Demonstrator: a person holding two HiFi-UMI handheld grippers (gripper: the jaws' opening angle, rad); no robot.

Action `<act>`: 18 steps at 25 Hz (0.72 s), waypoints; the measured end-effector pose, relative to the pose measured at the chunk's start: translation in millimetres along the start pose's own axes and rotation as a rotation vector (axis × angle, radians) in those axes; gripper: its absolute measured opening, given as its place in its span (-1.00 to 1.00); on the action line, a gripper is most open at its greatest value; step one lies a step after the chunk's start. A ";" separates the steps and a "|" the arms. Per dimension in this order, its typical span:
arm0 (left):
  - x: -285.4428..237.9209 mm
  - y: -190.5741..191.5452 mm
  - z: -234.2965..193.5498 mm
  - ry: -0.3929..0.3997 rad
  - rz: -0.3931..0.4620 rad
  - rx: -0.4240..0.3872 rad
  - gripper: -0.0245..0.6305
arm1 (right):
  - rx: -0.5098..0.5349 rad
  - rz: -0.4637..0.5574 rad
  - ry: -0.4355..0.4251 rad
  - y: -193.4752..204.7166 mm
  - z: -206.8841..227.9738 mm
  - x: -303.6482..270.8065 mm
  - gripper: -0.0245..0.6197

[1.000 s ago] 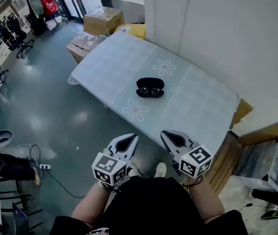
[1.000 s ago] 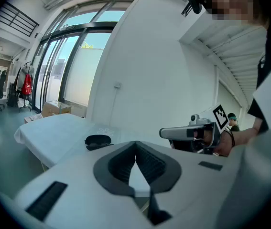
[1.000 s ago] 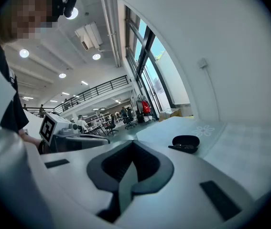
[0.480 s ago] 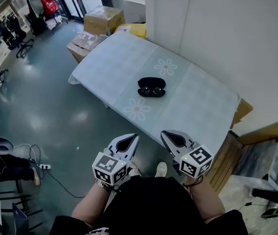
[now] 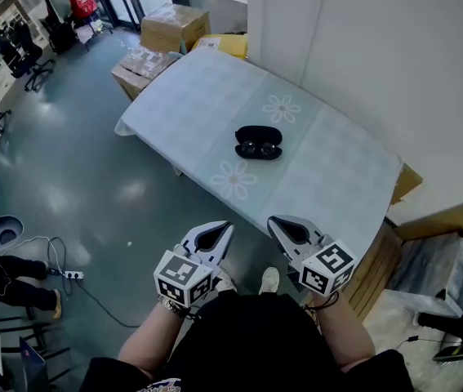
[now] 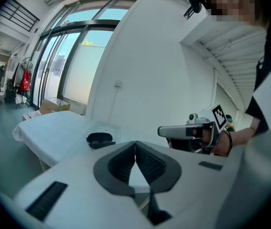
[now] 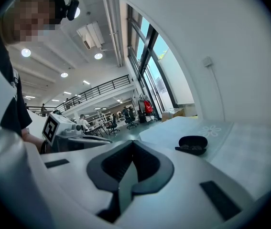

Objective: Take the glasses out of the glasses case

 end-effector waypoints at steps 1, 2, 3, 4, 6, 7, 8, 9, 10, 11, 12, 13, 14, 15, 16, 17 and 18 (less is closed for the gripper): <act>2.3 -0.2 -2.0 0.001 0.000 0.002 -0.84 | 0.000 -0.002 0.000 -0.1 -2.4 -2.2 -0.85; 4.7 -0.2 -4.2 0.001 0.001 0.005 -0.84 | 0.000 -0.005 0.000 0.0 -4.8 -4.5 -0.85; 7.1 0.2 -6.3 0.001 0.002 0.009 -0.84 | 0.001 -0.008 0.000 0.6 -7.0 -6.5 -0.85; 9.4 1.1 -8.0 0.001 0.004 0.013 -0.84 | 0.006 -0.013 -0.001 2.0 -9.0 -8.4 -0.85; 13.7 3.6 -11.1 0.001 0.007 0.019 -0.84 | 0.019 -0.025 -0.001 5.8 -12.3 -11.9 -0.85; 16.1 4.7 -12.9 0.001 0.009 0.021 -0.84 | 0.024 -0.029 0.001 6.8 -13.7 -13.9 -0.85; 18.6 5.3 -15.0 0.002 0.010 0.023 -0.84 | 0.027 -0.031 0.003 6.9 -15.2 -16.2 -0.85; 21.3 5.7 -17.1 0.002 0.010 0.026 -0.84 | 0.029 -0.032 0.006 6.4 -16.6 -18.5 -0.85; 23.9 6.0 -19.2 0.003 0.011 0.029 -0.84 | 0.030 -0.033 0.009 5.5 -18.1 -20.8 -0.85; 26.7 6.3 -21.3 0.004 0.012 0.032 -0.84 | 0.031 -0.034 0.012 4.8 -19.7 -23.1 -0.85; 29.4 6.6 -23.3 0.004 0.012 0.034 -0.84 | 0.033 -0.034 0.015 4.0 -21.3 -25.5 -0.85; 32.0 6.9 -25.6 0.005 0.013 0.036 -0.84 | 0.035 -0.034 0.017 3.3 -22.9 -28.1 -0.85; 34.5 7.2 -28.0 0.005 0.013 0.039 -0.84 | 0.036 -0.035 0.019 2.5 -24.5 -30.7 -0.85; 37.1 7.5 -30.6 0.006 0.014 0.041 -0.84 | 0.038 -0.034 0.022 1.8 -26.1 -33.5 -0.85; 39.8 8.0 -33.3 0.006 0.014 0.043 -0.84 | 0.040 -0.034 0.024 1.2 -27.8 -36.3 -0.85; 42.5 8.5 -36.2 0.007 0.015 0.044 -0.84 | 0.042 -0.034 0.027 0.8 -29.6 -39.2 -0.85; 45.3 9.0 -39.3 0.008 0.015 0.046 -0.84 | 0.043 -0.034 0.030 0.5 -31.5 -42.3 -0.85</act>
Point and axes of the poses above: the fingertips, and each gripper's own axes: x backward along the fingers, z to its right, y out of its underside, the point moved 2 cm from there along x, backward along the fingers, and after that the axes turned 13 degrees about y, right-handed, at the moved point
